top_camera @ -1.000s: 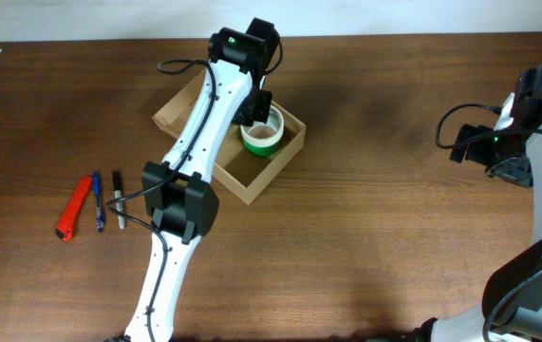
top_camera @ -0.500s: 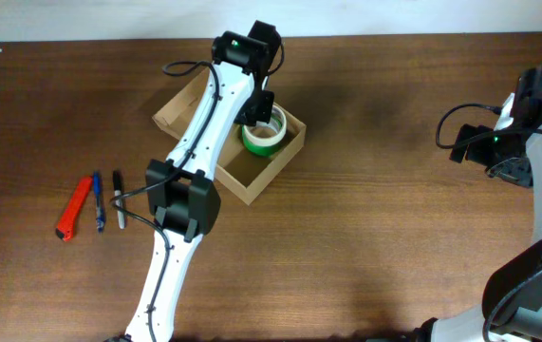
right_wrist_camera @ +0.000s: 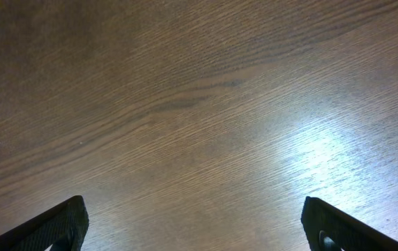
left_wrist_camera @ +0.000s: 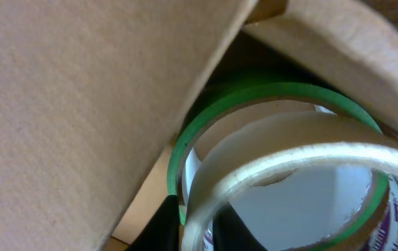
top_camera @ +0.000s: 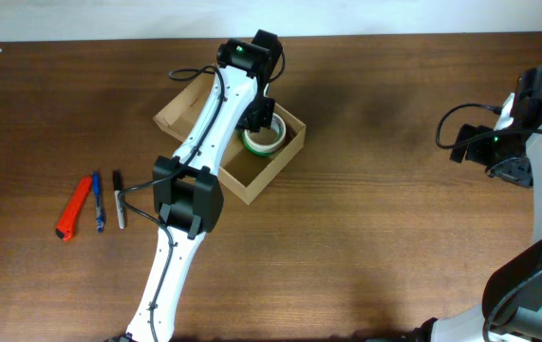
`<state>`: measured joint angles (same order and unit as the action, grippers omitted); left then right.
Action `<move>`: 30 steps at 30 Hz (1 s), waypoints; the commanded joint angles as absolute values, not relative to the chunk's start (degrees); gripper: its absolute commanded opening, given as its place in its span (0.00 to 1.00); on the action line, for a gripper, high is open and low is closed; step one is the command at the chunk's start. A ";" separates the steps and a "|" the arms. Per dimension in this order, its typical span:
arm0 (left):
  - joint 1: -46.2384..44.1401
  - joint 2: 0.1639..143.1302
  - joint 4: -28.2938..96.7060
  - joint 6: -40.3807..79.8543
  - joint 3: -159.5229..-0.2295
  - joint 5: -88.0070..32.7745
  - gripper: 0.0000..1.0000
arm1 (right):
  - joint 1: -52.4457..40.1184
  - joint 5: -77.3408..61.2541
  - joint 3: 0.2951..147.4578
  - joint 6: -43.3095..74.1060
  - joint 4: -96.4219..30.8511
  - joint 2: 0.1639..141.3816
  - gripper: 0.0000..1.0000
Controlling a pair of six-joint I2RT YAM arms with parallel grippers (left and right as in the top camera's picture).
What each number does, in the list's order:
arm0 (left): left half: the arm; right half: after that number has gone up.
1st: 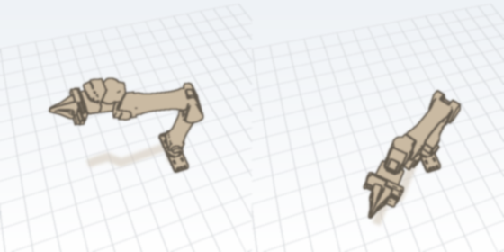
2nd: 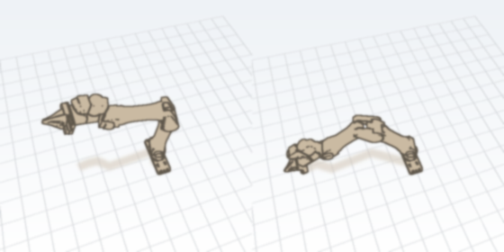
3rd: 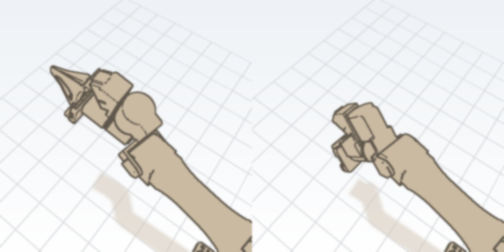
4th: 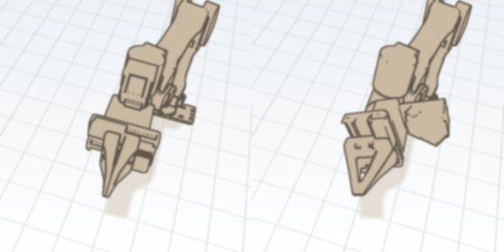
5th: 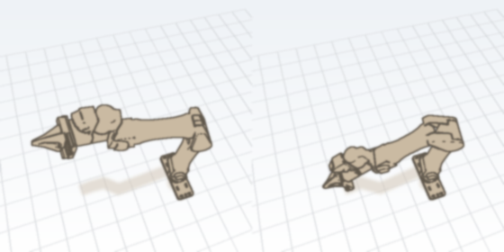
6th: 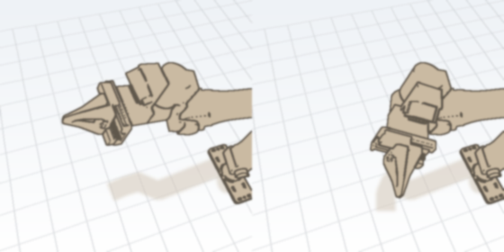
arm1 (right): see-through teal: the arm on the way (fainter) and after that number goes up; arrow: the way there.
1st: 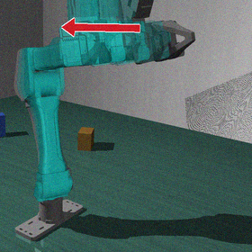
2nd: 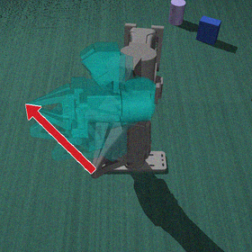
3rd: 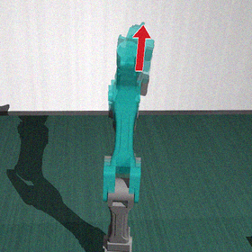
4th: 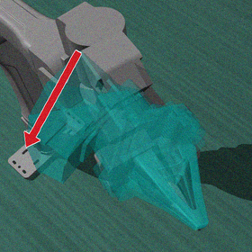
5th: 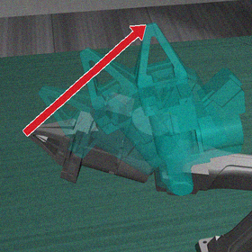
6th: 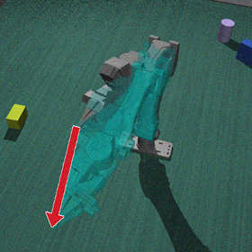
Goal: Pack container
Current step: 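Carry the white tape with the left gripper into the box, then release the white tape and lift the left gripper away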
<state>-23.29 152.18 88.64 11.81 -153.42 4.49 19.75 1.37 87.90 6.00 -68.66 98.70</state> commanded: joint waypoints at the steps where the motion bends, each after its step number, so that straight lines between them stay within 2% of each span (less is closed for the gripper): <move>1: -22.96 152.46 88.58 12.12 -153.47 4.34 0.25 | 19.90 0.82 87.57 6.48 -68.51 99.00 0.99; 4: -22.98 152.44 88.79 11.90 -153.49 4.32 0.29 | 19.90 0.82 87.57 6.48 -68.51 99.00 0.99; 9: -22.98 152.33 90.78 11.68 -156.18 4.56 0.29 | 19.90 0.84 87.57 6.50 -68.51 99.00 0.99; 15: -22.98 151.79 96.71 11.66 -166.76 5.04 0.29 | 19.90 0.82 87.57 6.48 -68.51 99.00 0.99; 19: -23.05 147.50 96.68 10.44 -170.21 4.58 0.30 | 19.90 0.84 87.57 6.48 -68.51 99.00 0.99; 30: -22.70 130.98 96.68 5.48 -169.45 18.65 0.34 | 19.90 0.84 87.57 6.48 -68.51 99.00 0.99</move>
